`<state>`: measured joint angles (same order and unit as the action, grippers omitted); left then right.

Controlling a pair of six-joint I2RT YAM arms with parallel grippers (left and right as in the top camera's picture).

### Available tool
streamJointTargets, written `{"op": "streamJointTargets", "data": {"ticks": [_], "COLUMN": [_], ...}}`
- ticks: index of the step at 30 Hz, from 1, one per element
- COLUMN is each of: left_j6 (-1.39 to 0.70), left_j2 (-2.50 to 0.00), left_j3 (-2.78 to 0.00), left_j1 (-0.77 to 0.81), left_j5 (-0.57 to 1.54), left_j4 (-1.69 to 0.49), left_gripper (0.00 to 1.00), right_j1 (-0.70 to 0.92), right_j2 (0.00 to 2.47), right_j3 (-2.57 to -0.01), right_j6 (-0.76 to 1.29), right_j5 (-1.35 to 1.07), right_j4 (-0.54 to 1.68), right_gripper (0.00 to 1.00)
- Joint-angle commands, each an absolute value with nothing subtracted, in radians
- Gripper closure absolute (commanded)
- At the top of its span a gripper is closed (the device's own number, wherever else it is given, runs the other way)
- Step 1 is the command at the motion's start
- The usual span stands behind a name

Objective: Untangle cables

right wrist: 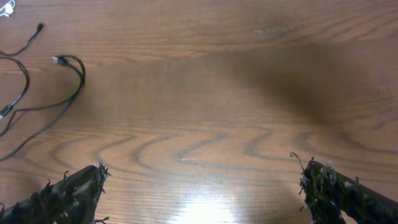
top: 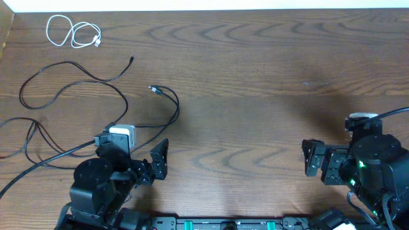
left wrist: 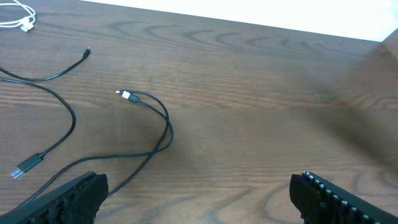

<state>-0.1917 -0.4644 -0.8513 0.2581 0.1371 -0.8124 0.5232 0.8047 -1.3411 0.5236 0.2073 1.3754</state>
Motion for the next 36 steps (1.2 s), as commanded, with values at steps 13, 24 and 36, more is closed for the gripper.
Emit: {"op": "streamJointTargets", "data": {"ticks": [13,24,36], "left_j6": [-0.205,-0.205,-0.205], "left_j2": [-0.463,-0.463,-0.463], "left_j3": [-0.857,-0.857,-0.857], "left_j1": [0.259,0.258,0.259], "left_j5": [0.149,0.149,0.149], "left_j4": [-0.815,-0.815,-0.815], "left_gripper": [0.02,0.02,0.02], "right_j1": [0.319,-0.001,-0.077], "right_j2": [0.704,0.331,0.005], "right_j3": [-1.154,-0.643,-0.290], "right_j6": [0.408,0.061,0.062], "right_j5": [0.248,0.061,0.052], "right_j4": [1.237,0.639,0.345], "right_gripper": [0.01,0.01,0.01]}}
